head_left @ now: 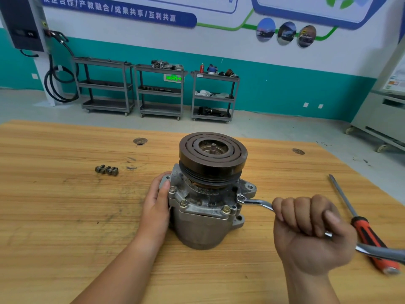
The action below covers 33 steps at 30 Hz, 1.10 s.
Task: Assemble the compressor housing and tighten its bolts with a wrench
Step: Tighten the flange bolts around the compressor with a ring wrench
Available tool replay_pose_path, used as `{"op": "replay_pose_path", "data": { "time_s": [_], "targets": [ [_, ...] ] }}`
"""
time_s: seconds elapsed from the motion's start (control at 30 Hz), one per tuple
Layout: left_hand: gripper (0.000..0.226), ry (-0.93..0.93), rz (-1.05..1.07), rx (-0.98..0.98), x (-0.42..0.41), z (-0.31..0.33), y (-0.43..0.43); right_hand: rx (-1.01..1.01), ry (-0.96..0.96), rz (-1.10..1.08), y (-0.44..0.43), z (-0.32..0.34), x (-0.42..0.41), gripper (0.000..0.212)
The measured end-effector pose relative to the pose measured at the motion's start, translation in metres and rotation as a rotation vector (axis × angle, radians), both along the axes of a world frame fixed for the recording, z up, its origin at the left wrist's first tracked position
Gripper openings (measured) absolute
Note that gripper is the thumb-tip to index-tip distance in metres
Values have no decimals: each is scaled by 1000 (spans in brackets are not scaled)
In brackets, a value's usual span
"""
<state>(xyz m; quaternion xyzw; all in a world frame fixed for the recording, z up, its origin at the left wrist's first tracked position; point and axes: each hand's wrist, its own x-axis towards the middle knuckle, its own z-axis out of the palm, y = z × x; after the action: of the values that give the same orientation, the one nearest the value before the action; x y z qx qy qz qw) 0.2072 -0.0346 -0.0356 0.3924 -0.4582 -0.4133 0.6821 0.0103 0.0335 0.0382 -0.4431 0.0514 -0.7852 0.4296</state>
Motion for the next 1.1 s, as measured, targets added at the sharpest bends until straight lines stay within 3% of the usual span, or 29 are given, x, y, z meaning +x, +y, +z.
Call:
{"op": "replay_pose_path", "data": {
  "time_s": [0.33, 0.5, 0.73, 0.93, 1.1],
  "targets": [
    [36, 49, 26, 63, -4, -4, 0, -92, 93, -358, 14, -6, 33, 15],
    [24, 75, 4, 79, -6, -4, 0, -164, 148, -513, 14, -12, 54, 15],
    [39, 105, 4, 94, -5, -8, -2, -214, 310, -687, 9, -17, 68, 19],
    [47, 27, 0, 60, 0, -7, -1, -209, 491, -603, 14, -8, 51, 21],
    [38, 3, 16, 49, 1, -8, -1, -292, 256, -206, 21, 22, 24, 35]
  ]
}}
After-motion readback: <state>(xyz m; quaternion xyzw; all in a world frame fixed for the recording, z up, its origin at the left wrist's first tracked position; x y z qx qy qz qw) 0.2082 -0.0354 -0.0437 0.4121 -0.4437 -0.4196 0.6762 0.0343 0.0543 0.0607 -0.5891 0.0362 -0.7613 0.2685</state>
